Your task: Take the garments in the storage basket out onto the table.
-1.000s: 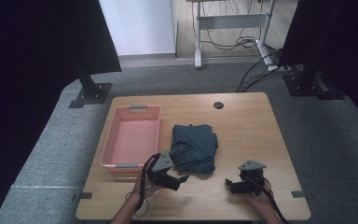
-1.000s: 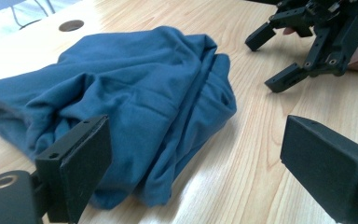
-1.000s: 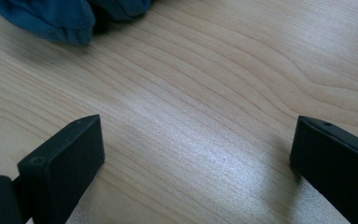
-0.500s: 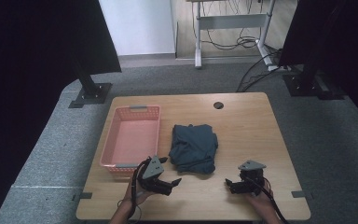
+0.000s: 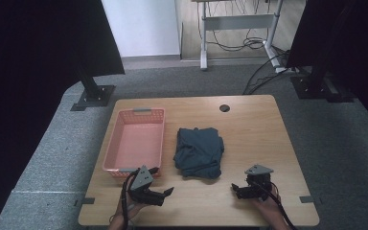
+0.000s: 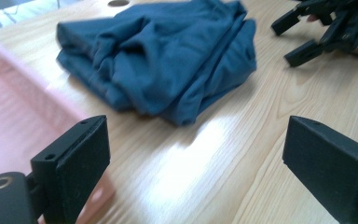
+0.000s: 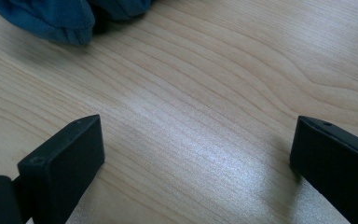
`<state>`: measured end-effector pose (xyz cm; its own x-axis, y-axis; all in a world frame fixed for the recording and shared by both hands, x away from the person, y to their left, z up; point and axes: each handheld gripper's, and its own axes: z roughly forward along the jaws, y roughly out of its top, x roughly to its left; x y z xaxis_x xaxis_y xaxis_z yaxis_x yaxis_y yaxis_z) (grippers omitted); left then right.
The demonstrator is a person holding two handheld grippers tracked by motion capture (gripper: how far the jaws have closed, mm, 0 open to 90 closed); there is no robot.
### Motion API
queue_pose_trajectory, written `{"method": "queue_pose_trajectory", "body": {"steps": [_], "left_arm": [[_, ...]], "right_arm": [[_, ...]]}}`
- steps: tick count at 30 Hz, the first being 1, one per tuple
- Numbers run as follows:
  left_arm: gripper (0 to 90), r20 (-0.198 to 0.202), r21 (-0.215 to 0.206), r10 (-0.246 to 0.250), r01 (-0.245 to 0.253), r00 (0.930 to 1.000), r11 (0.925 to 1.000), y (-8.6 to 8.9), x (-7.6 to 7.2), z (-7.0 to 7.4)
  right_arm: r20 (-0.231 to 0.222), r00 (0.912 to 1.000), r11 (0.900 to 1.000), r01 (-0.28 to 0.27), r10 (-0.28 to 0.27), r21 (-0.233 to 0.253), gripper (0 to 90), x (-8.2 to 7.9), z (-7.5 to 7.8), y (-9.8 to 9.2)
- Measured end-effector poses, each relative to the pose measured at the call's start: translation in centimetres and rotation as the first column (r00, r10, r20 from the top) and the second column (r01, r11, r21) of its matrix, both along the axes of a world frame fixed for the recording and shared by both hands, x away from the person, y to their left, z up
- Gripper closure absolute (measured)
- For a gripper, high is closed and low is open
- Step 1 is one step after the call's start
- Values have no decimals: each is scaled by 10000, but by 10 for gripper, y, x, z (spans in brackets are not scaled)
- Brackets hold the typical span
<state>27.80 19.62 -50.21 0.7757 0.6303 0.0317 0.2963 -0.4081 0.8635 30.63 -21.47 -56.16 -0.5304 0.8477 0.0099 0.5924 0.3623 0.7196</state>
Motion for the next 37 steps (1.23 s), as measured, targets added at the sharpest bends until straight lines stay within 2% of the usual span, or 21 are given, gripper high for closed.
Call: {"method": "queue_pose_trajectory", "body": {"steps": [6, 11, 16, 27, 37], "left_arm": [[67, -276, 25, 540, -539, 9982, 9985, 21, -4, -10], [63, -526, -87, 990, -996, 9937, 9950, 40, -7, -18], [60, -800, 63, 1350, -1349, 9876, 9908, 52, -8, -29], [60, -1181, 235, 1832, -1817, 9759, 9831, 64, 0, -43], [59, -1215, 437, 1705, -1663, 9778, 9851, 61, 2, -46]], "right_arm": [[-1, 10000, 10000, 1, -1, 1, 25, 0, 0, 0], [-1, 10000, 10000, -1, 1, 0, 25, 0, 0, 0], [-2, 10000, 10000, 0, 0, 4, 25, 0, 0, 0], [-4, 10000, 10000, -55, 55, -6, 24, 0, 0, 0], [-11, 10000, 10000, -65, 65, -13, 17, 0, 0, 0]]}}
